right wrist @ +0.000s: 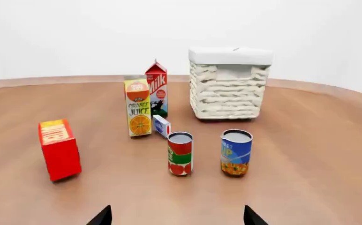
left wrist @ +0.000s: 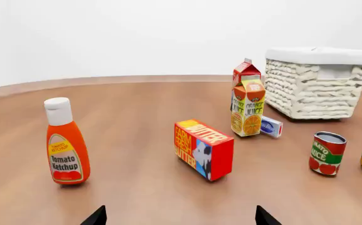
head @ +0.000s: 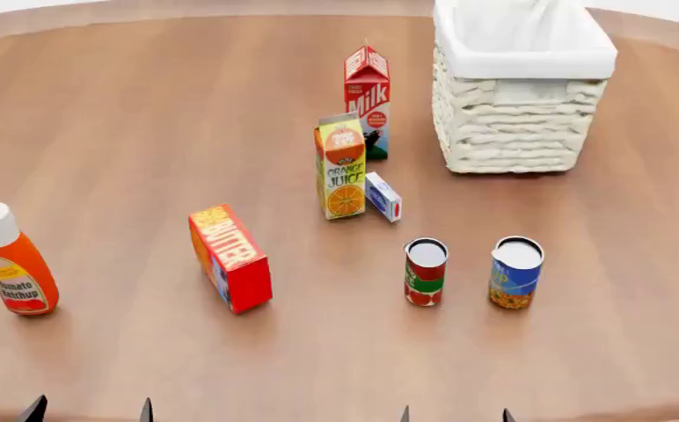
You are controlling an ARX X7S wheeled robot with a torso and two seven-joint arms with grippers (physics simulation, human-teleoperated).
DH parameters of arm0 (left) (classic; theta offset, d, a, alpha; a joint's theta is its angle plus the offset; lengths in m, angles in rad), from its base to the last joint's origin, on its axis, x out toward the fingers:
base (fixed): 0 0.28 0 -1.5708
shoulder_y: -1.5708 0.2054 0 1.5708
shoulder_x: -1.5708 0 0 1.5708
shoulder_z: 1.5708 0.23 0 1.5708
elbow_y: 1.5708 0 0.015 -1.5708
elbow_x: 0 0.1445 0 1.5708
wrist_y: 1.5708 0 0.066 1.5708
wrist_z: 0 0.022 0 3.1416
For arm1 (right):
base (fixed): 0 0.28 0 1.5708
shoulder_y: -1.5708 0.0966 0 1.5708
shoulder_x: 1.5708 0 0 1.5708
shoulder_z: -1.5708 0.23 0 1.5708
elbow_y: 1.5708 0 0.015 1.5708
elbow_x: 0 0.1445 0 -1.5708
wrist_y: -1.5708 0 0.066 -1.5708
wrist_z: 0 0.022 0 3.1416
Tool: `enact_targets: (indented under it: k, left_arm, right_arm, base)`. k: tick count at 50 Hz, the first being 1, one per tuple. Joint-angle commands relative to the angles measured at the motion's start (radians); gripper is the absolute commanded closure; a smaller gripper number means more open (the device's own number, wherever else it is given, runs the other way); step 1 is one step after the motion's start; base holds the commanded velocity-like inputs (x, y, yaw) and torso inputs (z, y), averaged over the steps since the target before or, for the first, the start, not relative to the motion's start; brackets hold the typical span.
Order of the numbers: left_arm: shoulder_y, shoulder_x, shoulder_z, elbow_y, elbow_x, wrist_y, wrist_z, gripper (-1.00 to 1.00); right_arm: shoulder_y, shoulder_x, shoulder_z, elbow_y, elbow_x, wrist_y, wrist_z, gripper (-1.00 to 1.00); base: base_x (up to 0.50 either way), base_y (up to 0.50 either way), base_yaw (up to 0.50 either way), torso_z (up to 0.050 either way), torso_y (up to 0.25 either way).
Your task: Pick up the cream cheese box and the butter, and put them in the basket.
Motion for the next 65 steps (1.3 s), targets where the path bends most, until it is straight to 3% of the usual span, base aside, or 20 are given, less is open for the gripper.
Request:
enact_targets:
  k: [1, 15, 17, 18, 20, 22, 25, 28, 32, 34, 38, 40, 42, 44, 45, 48, 52, 58, 65]
  left_arm:
    - [-0.001, -0.016, 0.02, 0.002, -0.013, 0.0, -0.021, -1.0]
    - [-0.005, -0.055, 0.066, 0.016, -0.041, -0.024, -0.068, -1.0]
    - [0.0, -0.064, 0.051, 0.126, -0.035, -0.212, -0.1, -1.0]
    - [0.009, -0.08, 0.053, 0.265, -0.077, -0.362, -0.072, -1.0]
    - [0.006, -0.095, 0.044, 0.424, -0.092, -0.536, -0.081, -1.0]
    - [-0.012, -0.114, 0.019, 0.57, -0.135, -0.714, -0.076, -1.0]
    - [-0.044, -0.135, -0.007, 0.671, -0.167, -0.812, -0.068, -1.0]
    - [-0.132, -0.184, -0.049, 0.832, -0.202, -1.003, -0.066, -1.0]
    - [-0.264, -0.179, -0.16, 0.948, -0.298, -1.227, -0.028, -1.0]
    - [-0.352, -0.192, -0.201, 0.991, -0.314, -1.335, -0.035, -1.0]
    - [-0.529, -0.207, -0.317, 1.047, -0.429, -1.519, -0.069, -1.0]
    - [-0.582, -0.232, -0.389, 1.046, -0.598, -1.567, -0.157, -1.0]
    - [-0.641, -0.272, -0.468, 1.012, -0.819, -1.57, -0.327, -1.0]
    - [-0.636, -0.344, -0.389, 1.031, -0.816, -1.514, -0.381, -1.0]
    - [-0.627, -0.322, -0.418, 1.018, -0.831, -1.516, -0.377, -1.0]
    - [-0.582, -0.311, -0.444, 1.024, -0.857, -1.5, -0.371, -1.0]
    - [-0.613, -0.289, -0.51, 1.04, -0.962, -1.554, -0.417, -1.0]
    - [-0.631, -0.323, -0.596, 1.033, -1.179, -1.559, -0.534, -1.0]
    - [-0.629, -0.361, -0.63, 1.012, -1.243, -1.528, -0.59, -1.0]
  right_arm:
    - [0.002, 0.016, -0.017, -0.001, 0.019, 0.003, 0.018, -1.0]
    - [0.002, 0.047, -0.037, -0.04, 0.082, 0.041, 0.066, -1.0]
    - [0.019, 0.044, -0.016, -0.187, 0.061, 0.254, 0.146, -1.0]
    - [0.04, 0.039, 0.021, -0.288, 0.137, 0.381, 0.144, -1.0]
    - [0.08, 0.061, 0.04, -0.431, 0.173, 0.525, 0.165, -1.0]
    - [0.181, 0.08, 0.089, -0.595, 0.237, 0.785, 0.204, -1.0]
    - [0.281, 0.089, 0.153, -0.723, 0.299, 1.034, 0.238, -1.0]
    - [0.472, 0.08, 0.293, -0.876, 0.419, 1.344, 0.249, -1.0]
    - [0.638, 0.103, 0.382, -0.969, 0.491, 1.561, 0.244, -1.0]
    - [0.685, 0.181, 0.483, -0.902, 0.791, 1.57, 0.486, -1.0]
    - [0.776, 0.329, 0.513, -0.809, 1.391, 1.565, 0.901, -1.0]
    - [0.795, 0.362, 0.508, -0.789, 1.514, 1.55, 0.995, -1.0]
    - [0.823, 0.41, 0.5, -0.766, 1.645, 1.516, 1.118, -1.0]
    - [0.837, 0.443, 0.499, -0.76, 1.741, 1.463, 1.191, -1.0]
    - [0.838, 0.456, 0.5, -0.762, 1.796, 1.429, 1.221, -1.0]
    - [0.867, 0.513, 0.431, -0.784, 1.864, 1.414, 1.288, -1.0]
    - [0.872, 0.492, 0.443, -0.82, 1.84, 1.437, 1.213, -1.0]
    - [0.869, 0.494, 0.451, -0.824, 1.82, 1.433, 1.189, -1.0]
    - [0.864, 0.498, 0.443, -0.83, 1.804, 1.43, 1.177, -1.0]
  base:
    - [0.0, 0.0, 0.0, 0.0, 0.0]
    - [0.0, 0.0, 0.0, 0.0, 0.0]
    - [0.0, 0.0, 0.0, 0.0, 0.0]
    - [0.0, 0.0, 0.0, 0.0, 0.0]
    - [0.0, 0.0, 0.0, 0.0, 0.0]
    - [0.0, 0.0, 0.0, 0.0, 0.0]
    - [0.0, 0.0, 0.0, 0.0, 0.0]
    - [0.0, 0.0, 0.0, 0.0, 0.0]
    - [0.0, 0.0, 0.0, 0.0, 0.0]
    - [0.0, 0.0, 0.0, 0.0, 0.0]
    - [0.0, 0.0, 0.0, 0.0, 0.0]
    - [0.0, 0.0, 0.0, 0.0, 0.0]
    - [0.0, 0.0, 0.0, 0.0, 0.0]
    - [0.0, 0.0, 0.0, 0.0, 0.0]
    - [0.0, 0.0, 0.0, 0.0, 0.0]
    - [0.0, 0.0, 0.0, 0.0, 0.0]
    - [0.08, 0.0, 0.0, 0.0, 0.0]
    - [0.36, 0.0, 0.0, 0.0, 0.0]
    - [0.43, 0.0, 0.0, 0.0, 0.0]
